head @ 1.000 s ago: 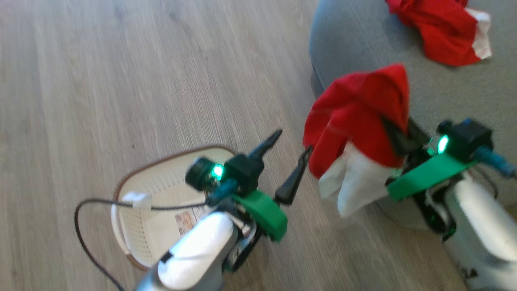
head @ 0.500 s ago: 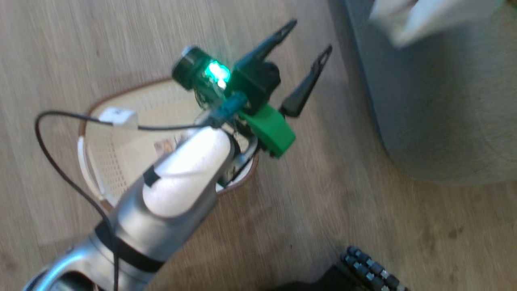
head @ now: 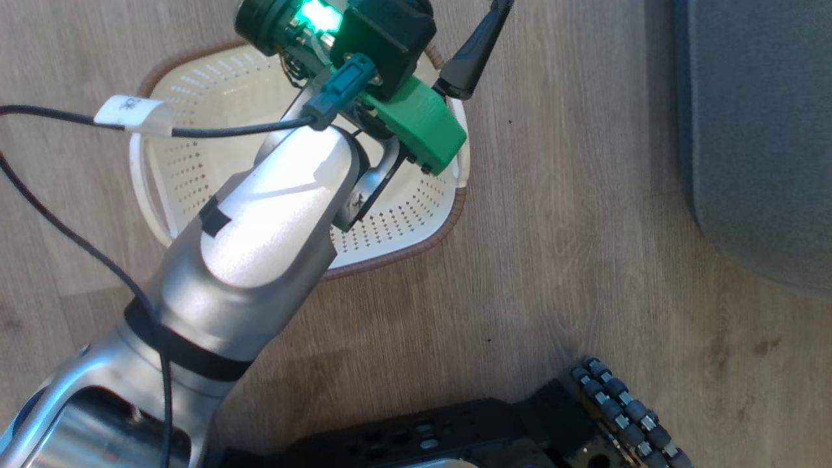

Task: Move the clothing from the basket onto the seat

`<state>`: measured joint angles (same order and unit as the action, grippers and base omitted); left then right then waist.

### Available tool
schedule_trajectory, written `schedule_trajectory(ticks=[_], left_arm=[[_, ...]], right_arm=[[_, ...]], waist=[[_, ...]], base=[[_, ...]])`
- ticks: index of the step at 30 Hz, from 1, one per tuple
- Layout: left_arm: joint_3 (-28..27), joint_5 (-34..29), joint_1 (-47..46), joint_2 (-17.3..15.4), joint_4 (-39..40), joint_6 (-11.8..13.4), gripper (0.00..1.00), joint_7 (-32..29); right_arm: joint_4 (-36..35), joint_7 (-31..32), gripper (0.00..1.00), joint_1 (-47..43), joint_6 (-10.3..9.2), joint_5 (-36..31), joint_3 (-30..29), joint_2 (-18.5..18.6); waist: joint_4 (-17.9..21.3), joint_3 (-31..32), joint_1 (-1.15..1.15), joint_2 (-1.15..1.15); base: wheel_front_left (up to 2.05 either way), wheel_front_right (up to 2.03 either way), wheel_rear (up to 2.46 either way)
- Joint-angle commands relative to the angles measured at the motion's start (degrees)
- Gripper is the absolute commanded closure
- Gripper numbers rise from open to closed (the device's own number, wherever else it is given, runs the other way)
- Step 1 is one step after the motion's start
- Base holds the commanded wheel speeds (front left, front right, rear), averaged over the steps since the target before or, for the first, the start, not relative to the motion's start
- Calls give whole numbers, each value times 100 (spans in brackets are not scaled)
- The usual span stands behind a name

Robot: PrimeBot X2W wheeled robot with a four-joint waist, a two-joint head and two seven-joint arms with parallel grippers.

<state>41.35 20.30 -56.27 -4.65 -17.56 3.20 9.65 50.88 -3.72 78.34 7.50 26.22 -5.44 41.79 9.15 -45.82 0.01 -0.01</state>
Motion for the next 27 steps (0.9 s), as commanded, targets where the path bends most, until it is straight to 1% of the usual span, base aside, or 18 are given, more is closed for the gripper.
schedule_trajectory(ticks=[1, 2, 3, 4, 5, 6, 7, 10, 13, 17, 20, 21, 24, 25, 27], left_arm=[[-115, -63, -58, -64, 164, 26, 0, -1], [-107, -68, -51, -84, 146, 29, 0, -10], [-97, -72, -24, -126, 117, 42, 0, -23], [-92, -72, -4, -147, 105, 50, 0, -27], [-85, -71, 10, -161, 100, 56, 0, -37], [-83, -65, 31, -178, 92, 61, 0, -39], [-85, -54, 63, -196, 81, 70, 0, -35], [-85, -1, 201, -233, 40, 91, 0, 3], [-110, 106, 420, -259, -17, 112, 0, 80], [-140, 293, 785, -245, -97, 125, 0, 205], [-176, 443, 1109, -220, -131, 156, 0, 301], [-176, 443, 1109, -220, -131, 156, 0, 301], [-235, 595, 1495, -205, -164, 210, 0, 385], [-279, 673, 1750, -215, -197, 260, 0, 424], [-352, 758, 2012, -233, -246, 307, 0, 461]], right_arm=[[88, -30, 100, -467, -1, -91, -37, 67], [306, -44, 100, -649, -1, -123, -19, -46], [658, -39, 100, -938, -1, -113, 40, -302], [800, -84, 100, -1042, -1, -139, 68, -383], [914, -127, 81, -1106, -1, -146, 83, -455], [986, -176, 20, -1150, -1, -124, 103, -542], [1026, -252, 0, -1184, -1, -95, 116, -605], [1000, -461, 0, -1319, -1, -101, 297, -704], [813, -572, 0, -1575, -1, -80, 611, -773], [471, -592, 0, -2087, -1, -23, 1041, -719], [27, -659, 0, -2565, -1, 92, 1295, -670], [27, -659, 0, -2565, -1, 92, 1295, -670], [-582, -771, 0, -3106, -1, 262, 1450, -683], [-1020, -855, 0, -3488, -1, 320, 1510, -719], [-1429, -923, 0, -3909, -1, 348, 1540, -831]], waist=[[20, -117, -1, 1], [49, -120, -1, 1], [117, -105, -1, 1], [148, -78, -1, 1], [170, -56, -1, 1], [194, -12, -1, 1], [220, 56, -1, 1], [291, 330, -1, 1], [379, 709, -1, 1], [446, 1291, -1, 1], [462, 1753, -1, 1], [462, 1753, -1, 1], [412, 2233, -1, 1], [333, 2510, -1, 1], [197, 2799, -1, 1]], base=[[0, 0, 0], [0, 0, 0], [0, 0, 0], [0, 0, 0], [0, 0, 0], [0, 0, 0], [0, 0, 0], [0, 0, 0], [0, 0, 0], [0, 0, 0], [0, 0, 0], [0, 0, 0], [0, 0, 0], [0, 0, 0], [0, 0, 0]])
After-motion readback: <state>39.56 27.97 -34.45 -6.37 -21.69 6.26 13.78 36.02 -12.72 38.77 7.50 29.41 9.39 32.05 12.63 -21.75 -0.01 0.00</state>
